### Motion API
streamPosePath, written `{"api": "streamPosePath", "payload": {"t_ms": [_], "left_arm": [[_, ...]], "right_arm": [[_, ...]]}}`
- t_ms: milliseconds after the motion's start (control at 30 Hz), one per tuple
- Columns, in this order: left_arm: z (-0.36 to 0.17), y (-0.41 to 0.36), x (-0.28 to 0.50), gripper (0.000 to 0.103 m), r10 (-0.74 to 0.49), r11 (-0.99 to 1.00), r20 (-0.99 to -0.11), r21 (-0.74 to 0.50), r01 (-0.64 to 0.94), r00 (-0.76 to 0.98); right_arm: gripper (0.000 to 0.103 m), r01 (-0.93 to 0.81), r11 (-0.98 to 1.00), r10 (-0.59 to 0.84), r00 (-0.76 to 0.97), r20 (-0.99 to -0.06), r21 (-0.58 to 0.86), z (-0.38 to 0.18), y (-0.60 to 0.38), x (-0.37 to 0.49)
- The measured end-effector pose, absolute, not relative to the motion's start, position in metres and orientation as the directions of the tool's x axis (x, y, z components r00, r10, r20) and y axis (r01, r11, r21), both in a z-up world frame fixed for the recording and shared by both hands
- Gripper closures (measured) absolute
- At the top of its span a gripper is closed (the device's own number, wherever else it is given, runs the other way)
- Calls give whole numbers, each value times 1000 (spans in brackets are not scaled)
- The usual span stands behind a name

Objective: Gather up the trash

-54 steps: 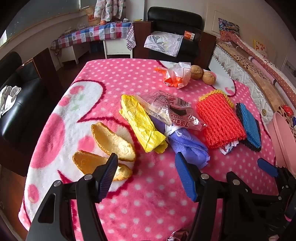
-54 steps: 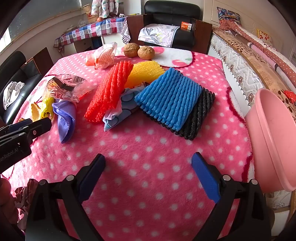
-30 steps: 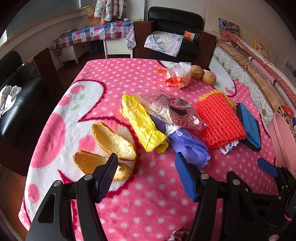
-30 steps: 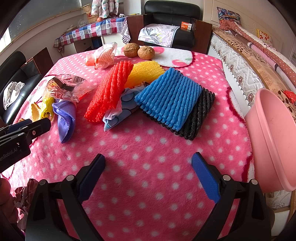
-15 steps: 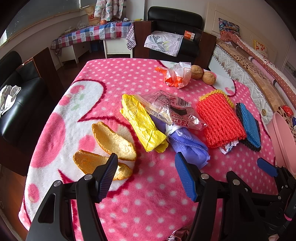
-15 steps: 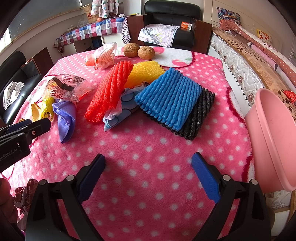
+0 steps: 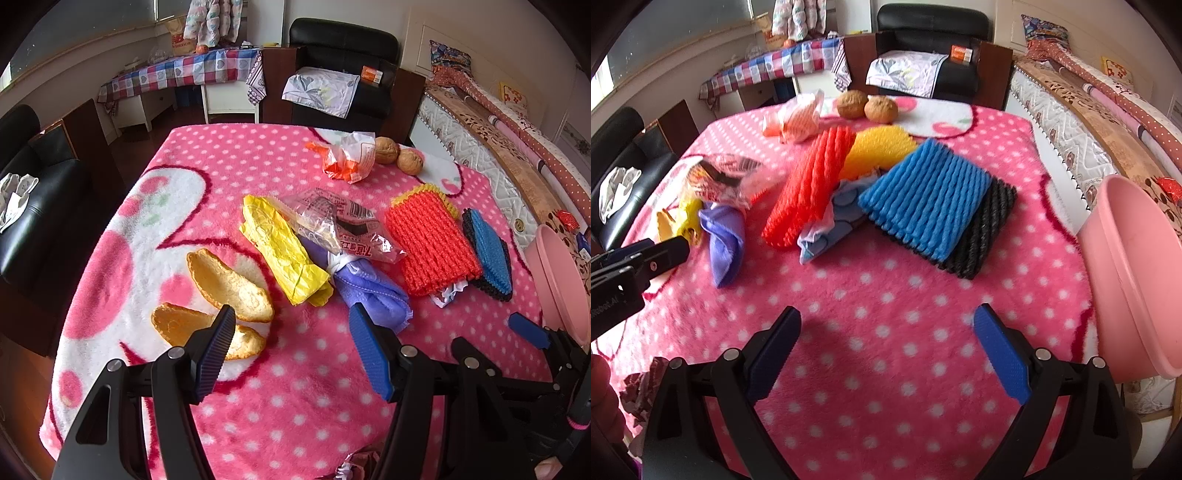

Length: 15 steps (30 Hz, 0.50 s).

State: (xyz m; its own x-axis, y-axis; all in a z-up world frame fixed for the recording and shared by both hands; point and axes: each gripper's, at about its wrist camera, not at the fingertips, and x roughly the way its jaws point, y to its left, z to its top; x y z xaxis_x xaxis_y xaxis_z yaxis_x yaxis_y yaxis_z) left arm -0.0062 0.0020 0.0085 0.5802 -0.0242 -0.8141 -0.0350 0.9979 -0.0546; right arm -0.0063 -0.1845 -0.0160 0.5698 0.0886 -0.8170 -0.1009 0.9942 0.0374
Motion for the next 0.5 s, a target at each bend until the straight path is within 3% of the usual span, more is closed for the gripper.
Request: {"api": "streamPosePath", "payload": {"t_ms": [200,500], "left_arm": [[13,4,-6,39,-23,998,-810,-58,-40,586],[16,3,-6,39,-28,998,-808,-53,-26,589]], "right_arm": [[8,-118,992,110,654,-748,43,20,-186,-13],[8,-95,992,121,670,-733,77,28,-198,-6]]}}
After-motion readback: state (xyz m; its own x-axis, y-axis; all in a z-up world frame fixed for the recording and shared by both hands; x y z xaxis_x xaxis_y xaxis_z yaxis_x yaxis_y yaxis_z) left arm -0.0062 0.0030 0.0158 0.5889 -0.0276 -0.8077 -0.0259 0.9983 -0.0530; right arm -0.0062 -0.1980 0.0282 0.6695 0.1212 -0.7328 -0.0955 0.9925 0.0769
